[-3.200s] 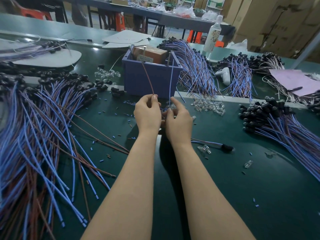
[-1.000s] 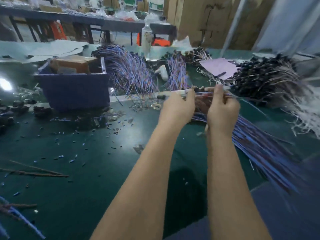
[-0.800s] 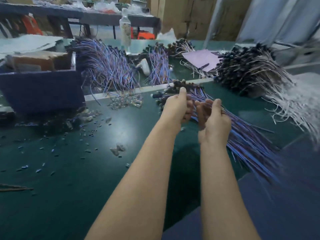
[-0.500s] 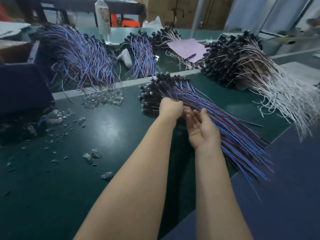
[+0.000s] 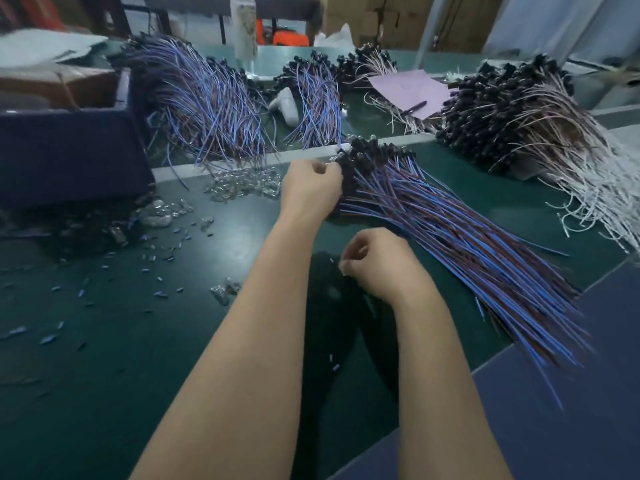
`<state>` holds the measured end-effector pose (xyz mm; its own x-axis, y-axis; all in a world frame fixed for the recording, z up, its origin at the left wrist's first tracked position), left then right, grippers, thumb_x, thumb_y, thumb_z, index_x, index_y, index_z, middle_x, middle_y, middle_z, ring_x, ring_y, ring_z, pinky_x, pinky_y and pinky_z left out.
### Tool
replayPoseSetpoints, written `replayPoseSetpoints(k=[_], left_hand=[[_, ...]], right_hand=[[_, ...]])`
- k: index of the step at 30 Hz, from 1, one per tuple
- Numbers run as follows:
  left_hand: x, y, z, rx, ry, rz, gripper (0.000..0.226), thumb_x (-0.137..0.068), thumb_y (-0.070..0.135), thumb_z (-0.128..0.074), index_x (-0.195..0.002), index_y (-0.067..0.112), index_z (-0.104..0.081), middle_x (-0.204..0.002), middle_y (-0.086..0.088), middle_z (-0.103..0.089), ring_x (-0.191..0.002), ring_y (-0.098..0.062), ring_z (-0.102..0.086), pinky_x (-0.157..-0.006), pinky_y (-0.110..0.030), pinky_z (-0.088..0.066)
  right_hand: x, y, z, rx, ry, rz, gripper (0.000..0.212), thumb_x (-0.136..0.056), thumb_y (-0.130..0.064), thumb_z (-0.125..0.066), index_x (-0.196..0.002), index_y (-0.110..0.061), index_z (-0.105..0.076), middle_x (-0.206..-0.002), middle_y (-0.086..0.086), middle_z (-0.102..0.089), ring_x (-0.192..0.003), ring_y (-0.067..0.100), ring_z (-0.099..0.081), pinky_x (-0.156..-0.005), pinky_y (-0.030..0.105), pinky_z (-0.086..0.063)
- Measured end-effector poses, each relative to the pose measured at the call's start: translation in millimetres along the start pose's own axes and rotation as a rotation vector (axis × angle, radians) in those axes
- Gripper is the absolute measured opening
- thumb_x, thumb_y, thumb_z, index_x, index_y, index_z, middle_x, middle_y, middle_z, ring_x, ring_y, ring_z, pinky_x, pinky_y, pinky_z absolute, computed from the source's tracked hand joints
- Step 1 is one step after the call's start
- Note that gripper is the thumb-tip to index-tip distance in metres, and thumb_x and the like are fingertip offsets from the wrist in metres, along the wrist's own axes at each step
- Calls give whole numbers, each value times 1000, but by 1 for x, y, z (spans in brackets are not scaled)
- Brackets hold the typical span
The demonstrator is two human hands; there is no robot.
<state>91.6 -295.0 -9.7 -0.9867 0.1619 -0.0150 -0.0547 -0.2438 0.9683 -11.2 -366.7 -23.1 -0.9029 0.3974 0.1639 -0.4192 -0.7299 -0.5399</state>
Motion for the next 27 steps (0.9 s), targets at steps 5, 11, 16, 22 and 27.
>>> replayPoseSetpoints(k=[5,11,16,22,27], left_hand=[[20,-3,34,84,46,-23,28,-90,12,-46,-64,12,-55,-62,-5,-51,-63,-21,-42,-60,-27,-31],[34,-3,89,183,141,-32,30,-91,12,-48,-63,16,-56,-46,7,-52,-45,-6,-44,-47,-19,-30],[42,-18,148,222,283,-20,27,-91,12,-47,-67,16,-59,-56,4,-53,-52,-10,-44,-52,-23,-34],[49,-44,198,351,424,71,28,-94,13,-47,-69,14,-60,-53,6,-52,-42,-5,-41,-43,-17,-32],[60,-50,219,449,522,90,28,-94,12,-46,-69,15,-59,-51,8,-52,-46,-5,-43,-49,-19,-34]], right_hand=[[54,-6,-7,-13,-160,56,42,-75,-44,-74,-106,-22,-57,-97,-2,-54,-85,23,-63,-81,40,-54],[63,-55,-49,180,-186,198,52,-74,-42,-76,-113,-20,-49,-105,1,-43,-93,26,-54,-69,31,-38],[24,-98,-79,40,-82,228,18,-85,-27,-67,-92,-15,-56,-103,13,-63,-90,34,-64,-81,40,-53],[-20,-132,-99,-151,68,199,22,-90,-24,-59,-104,-7,-62,-105,9,-67,-94,24,-63,-86,29,-49],[-7,-156,-110,-428,173,338,14,-94,-11,-50,-104,-8,-59,-100,8,-64,-90,28,-65,-83,43,-54]])
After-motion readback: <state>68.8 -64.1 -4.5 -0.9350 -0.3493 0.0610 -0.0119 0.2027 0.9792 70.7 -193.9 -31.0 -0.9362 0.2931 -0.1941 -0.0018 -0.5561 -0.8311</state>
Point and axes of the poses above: each hand's wrist, its own x-axis away from the middle knuckle, its own z-axis out of the back of the hand, y = z × x, the point moved 1 cm from there along -x, towards the middle knuckle
